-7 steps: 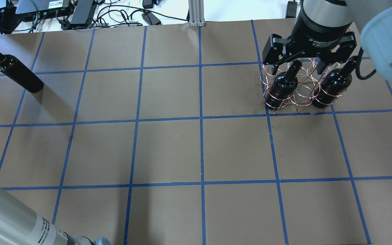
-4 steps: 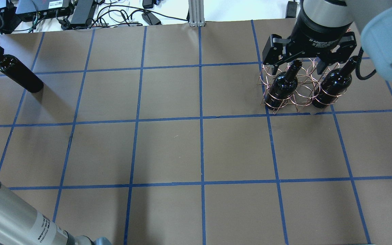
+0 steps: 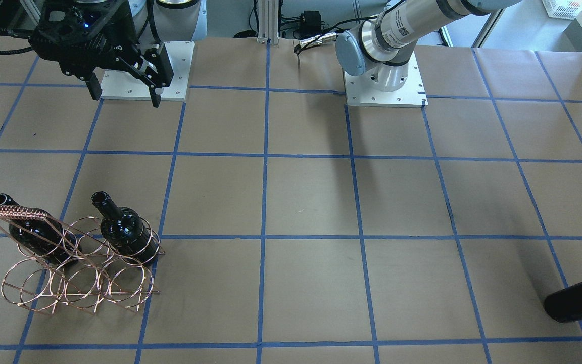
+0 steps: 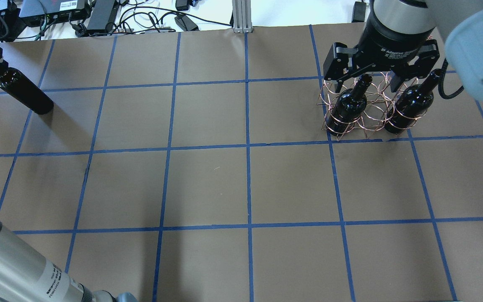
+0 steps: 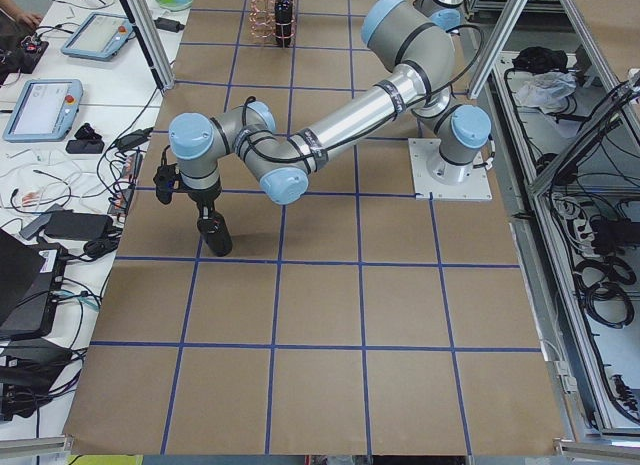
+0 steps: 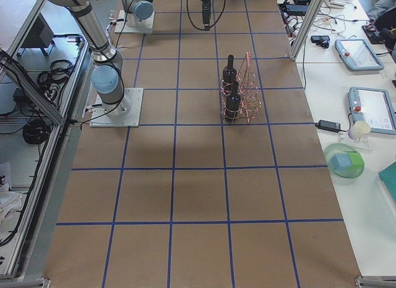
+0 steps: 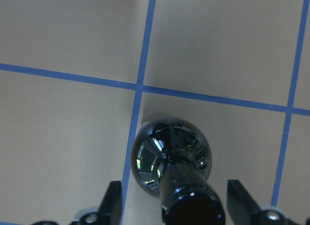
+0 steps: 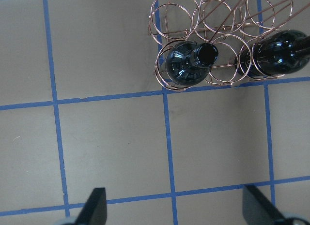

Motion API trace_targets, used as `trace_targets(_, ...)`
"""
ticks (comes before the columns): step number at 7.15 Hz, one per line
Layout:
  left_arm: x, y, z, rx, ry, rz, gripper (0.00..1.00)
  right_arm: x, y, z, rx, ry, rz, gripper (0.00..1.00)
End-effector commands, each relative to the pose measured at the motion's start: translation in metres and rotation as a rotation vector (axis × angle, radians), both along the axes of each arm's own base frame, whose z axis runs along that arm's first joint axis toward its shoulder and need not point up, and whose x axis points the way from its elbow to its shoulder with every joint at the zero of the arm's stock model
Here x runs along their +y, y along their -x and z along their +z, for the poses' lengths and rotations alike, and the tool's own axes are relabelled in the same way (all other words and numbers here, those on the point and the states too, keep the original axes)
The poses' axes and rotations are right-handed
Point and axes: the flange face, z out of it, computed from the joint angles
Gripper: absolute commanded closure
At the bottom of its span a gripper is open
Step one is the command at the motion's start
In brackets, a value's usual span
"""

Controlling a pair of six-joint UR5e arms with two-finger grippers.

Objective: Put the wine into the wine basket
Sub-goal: 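Lift the dark bottle off the table with the left gripper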

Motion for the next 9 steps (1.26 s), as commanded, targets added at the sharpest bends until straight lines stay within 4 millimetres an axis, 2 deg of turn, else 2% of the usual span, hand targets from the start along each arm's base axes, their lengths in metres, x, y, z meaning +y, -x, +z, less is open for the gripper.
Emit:
trace_targets(1,-0.001,0.0,0.0,-0.002,0.006,-0.004,1.0,0.0,0.0,0.0,0.0,0.0,0.0,0.0)
trace_targets(6,0.002,0.005,0.009,0.012,0.03,-0.009,1.0,-0.001,0.0,-0.001,-0.01,-0.002,-0.004,0.0)
trace_targets(7,0.004,0.017,0.018,0.013,0.028,-0.014,1.0,-0.001,0.0,-0.001,-0.01,-0.001,-0.004,0.0)
trace_targets(8,0.007,0.038,0.026,0.023,0.027,0.04,1.0,-0.004,0.0,-0.005,-0.003,-0.012,-0.006,0.0)
trace_targets(9,0.003,0.073,0.038,0.021,0.035,0.028,1.0,-0.005,-0.001,-0.008,-0.012,-0.019,-0.011,0.0)
